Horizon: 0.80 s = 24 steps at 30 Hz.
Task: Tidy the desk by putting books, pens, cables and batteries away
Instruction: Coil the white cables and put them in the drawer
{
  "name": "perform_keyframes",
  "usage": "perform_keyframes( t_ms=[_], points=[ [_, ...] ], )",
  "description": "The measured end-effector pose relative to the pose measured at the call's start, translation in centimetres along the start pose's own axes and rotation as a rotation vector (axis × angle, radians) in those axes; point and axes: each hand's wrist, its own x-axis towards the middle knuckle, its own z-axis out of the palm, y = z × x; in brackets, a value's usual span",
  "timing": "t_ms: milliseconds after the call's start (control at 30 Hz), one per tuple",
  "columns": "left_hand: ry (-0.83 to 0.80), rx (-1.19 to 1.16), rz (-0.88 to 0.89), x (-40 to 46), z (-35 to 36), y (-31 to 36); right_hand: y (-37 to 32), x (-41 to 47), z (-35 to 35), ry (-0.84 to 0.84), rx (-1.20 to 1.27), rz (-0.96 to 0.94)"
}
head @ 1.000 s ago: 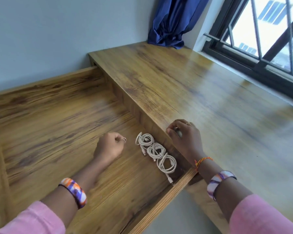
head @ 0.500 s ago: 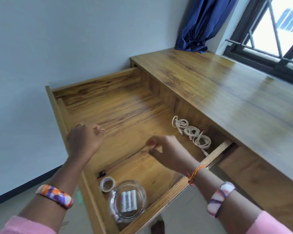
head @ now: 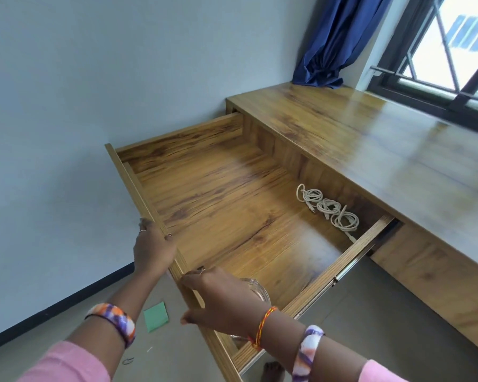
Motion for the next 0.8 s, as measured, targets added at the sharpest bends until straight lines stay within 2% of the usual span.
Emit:
perform_keyframes(
  t_ms=[267,433,567,800],
  points=[
    [-0.043,0.161,0.095,0.5,0.5,1.3,0.7,0.6,1.0,0.005,-0.058,0.142],
    [-0.1,0.303,0.134,1.0,1.0,4.5,2.7,0.3,-0.4,0.022,-0.072,0.243],
    [-0.152,0.495,0.352,1.6,1.6,7.7,4.7,-0.7,-2.0,0.06,-0.093,0.322],
    [-0.153,0.631,0.613,4.1,4.5,13.0,8.7,-2.0,-5.6,0.101,-0.172,0.487]
  ],
)
